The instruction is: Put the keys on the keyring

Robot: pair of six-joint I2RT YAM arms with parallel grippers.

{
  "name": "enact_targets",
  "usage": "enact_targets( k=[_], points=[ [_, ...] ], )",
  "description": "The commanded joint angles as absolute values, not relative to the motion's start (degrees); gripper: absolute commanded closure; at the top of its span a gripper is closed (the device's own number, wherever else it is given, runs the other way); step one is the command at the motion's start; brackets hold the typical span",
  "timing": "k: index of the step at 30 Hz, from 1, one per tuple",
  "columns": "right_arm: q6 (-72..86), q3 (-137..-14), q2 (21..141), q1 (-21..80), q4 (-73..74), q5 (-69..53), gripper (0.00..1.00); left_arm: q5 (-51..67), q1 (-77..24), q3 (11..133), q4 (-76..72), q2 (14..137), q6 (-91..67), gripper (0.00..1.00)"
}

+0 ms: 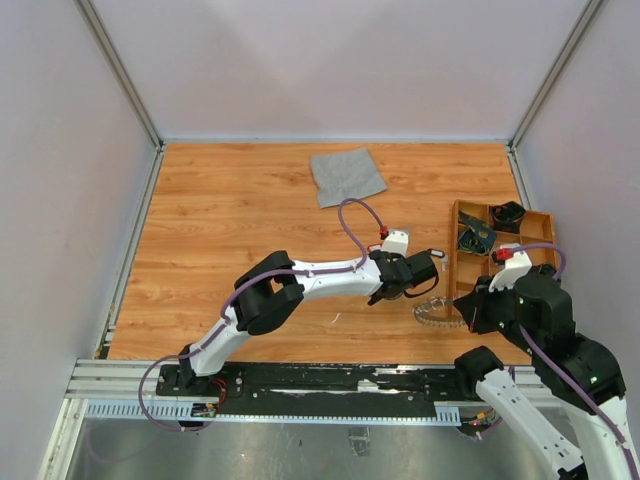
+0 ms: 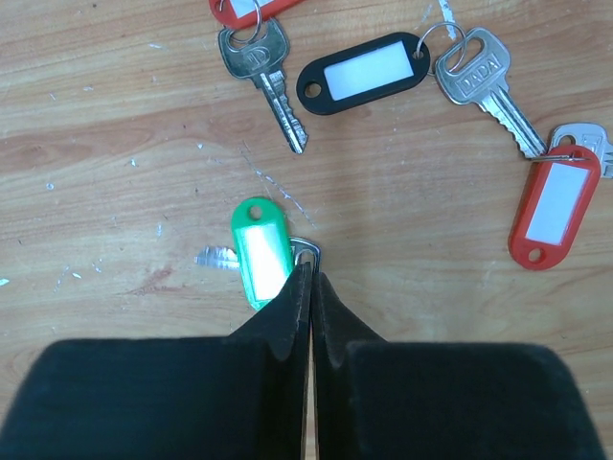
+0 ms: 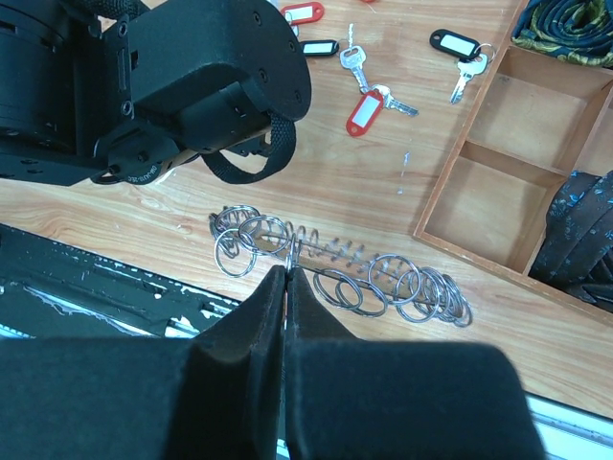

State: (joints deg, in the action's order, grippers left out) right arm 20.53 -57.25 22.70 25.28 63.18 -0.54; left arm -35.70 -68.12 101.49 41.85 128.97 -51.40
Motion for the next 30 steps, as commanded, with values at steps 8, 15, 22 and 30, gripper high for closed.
enact_targets(
  k=[8,15,22,30],
  points=[
    [20.00,-56.44,21.16,24.52,62.21,-0.75,0.99,-40.17,-70.01,99.56,43.18,125.05,-50.26,0.99],
    [18.27,-55.51,18.23,24.52,59.16,-2.68,0.99,-42.03,-70.47,92.41,38.88,115.18,-46.71,0.99],
    [16.50,-55.21,16.71,24.53,58.22,-4.86,0.99,-36.30,-70.41,82.62,27.44,104.73,-38.10,0.99],
    [16.58,-55.07,17.80,24.52,59.21,-7.81,0.98,-26.53,-70.40,79.16,20.60,107.15,-29.11,0.49]
  ],
)
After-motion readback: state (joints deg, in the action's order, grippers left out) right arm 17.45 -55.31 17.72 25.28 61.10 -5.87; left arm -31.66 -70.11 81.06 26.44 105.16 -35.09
